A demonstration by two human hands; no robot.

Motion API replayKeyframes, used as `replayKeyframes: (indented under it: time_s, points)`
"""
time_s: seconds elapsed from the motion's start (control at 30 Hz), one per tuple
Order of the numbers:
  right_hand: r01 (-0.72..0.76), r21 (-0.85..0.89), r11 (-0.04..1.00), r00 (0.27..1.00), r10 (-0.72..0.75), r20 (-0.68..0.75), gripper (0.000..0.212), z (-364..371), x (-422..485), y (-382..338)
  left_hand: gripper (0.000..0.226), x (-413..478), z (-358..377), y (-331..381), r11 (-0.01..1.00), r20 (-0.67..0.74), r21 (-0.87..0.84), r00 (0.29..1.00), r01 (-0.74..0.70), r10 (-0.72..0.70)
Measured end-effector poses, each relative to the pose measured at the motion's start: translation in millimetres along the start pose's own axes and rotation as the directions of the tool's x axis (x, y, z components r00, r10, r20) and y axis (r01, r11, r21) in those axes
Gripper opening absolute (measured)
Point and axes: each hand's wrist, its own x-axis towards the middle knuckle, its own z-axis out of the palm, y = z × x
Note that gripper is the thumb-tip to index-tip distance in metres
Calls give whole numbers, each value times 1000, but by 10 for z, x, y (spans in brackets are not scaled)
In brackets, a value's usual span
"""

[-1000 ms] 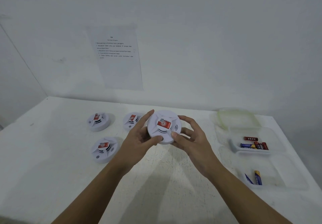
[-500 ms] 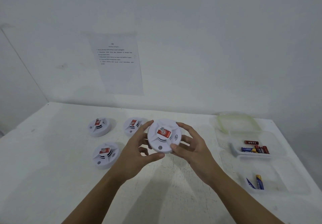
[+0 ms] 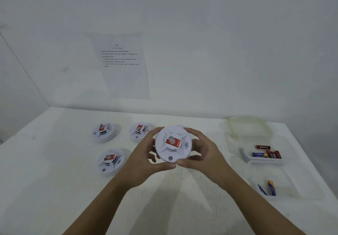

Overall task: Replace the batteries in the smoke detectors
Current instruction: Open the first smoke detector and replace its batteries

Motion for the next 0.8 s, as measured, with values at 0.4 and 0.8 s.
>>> replayKeyframes:
  time_s: [0.4, 0.8]
  points:
    - [-1, -87, 996, 1000, 0, -9, 81, -33, 25, 55, 93, 2, -5, -17, 1000, -43, 25, 999, 4, -3]
    - [7, -103, 995, 1000, -9, -17, 77, -4, -10, 26, 93, -47, -54, 46, 1000, -35, 14, 999, -13, 13]
